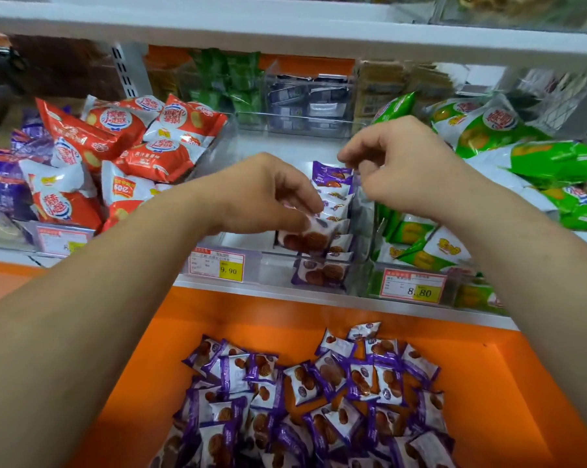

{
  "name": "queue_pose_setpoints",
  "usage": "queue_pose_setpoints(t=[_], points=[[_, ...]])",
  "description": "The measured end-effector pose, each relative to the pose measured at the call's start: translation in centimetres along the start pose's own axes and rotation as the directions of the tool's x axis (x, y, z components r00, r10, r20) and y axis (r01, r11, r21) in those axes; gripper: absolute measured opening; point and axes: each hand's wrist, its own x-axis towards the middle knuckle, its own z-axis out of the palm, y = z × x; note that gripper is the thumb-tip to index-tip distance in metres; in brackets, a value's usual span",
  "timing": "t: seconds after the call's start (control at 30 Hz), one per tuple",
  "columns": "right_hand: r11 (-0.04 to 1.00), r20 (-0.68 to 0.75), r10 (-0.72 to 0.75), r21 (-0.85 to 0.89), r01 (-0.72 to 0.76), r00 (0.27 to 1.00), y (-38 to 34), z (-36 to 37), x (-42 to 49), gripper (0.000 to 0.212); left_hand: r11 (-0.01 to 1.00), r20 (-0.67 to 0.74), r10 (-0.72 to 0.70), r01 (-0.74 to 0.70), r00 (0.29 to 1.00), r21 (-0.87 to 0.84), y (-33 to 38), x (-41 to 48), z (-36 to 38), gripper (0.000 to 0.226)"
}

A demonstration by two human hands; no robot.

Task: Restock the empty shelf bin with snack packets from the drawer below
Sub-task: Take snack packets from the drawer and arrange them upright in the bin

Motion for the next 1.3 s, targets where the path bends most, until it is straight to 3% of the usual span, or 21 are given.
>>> queue_pose_setpoints(t=[0.2, 0.47, 0.67, 0.87, 0.97, 1.1, 1.2, 1.3], points=[[0.999, 0.05, -0.039, 0.012, 0.038, 0.998, 0.8, 0.6, -0.2, 0.036, 0.999, 0.062, -0.016, 0.018, 0.998, -0.036, 0.4, 0.9, 1.3, 0.02], [0.994, 0.104, -0.073, -0.078, 0.082, 0.992, 1.2, 0.7, -0.2, 0.034, 0.995, 0.107, -0.074, 0.066, 0.991, 0.07, -0.3, 1.2, 3.3, 0.018], [0.984, 0.168, -0.122, -0.111, 0.142, 0.978, 0.9, 0.9, -0.3, 0.023, 0.995, 0.116, -0.087, 0.081, 0.989, 0.054, -0.4, 1.1, 3.0, 0.019], [0.978, 0.202, -0.112, -0.153, 0.144, 0.973, 0.9, 1.5, -0.1, 0.018, 0.995, -0.072, -0.081, 0.076, 0.994, -0.059, -0.8, 0.7, 0.6, 0.015], [0.97, 0.246, -0.086, -0.2, 0.138, 0.965, 0.1, 2.4, 0.1, 0.032, 0.995, -0.113, -0.073, 0.065, 0.991, -0.075, -1.2, 0.4, -0.3, 0.016], [0.992, 0.252, -0.055, -0.095, 0.081, 0.966, -1.9, 3.6, 0.6, 0.042, 0.997, -0.191, -0.061, 0.05, 0.98, -0.061, -1.4, 0.3, -0.5, 0.014], [0.991, 0.236, 0.019, -0.13, 0.012, 0.972, -2.3, 3.6, 2.3, 0.039, 0.983, -0.232, -0.074, 0.032, 0.97, -0.181, -1.6, 0.7, -0.8, 0.018], [0.983, 0.22, 0.093, -0.178, -0.054, 0.971, -1.9, 3.6, 4.7, 0.024, 0.965, -0.382, -0.168, 0.072, 0.909, -0.254, -3.1, 2.4, -0.7, 0.021]])
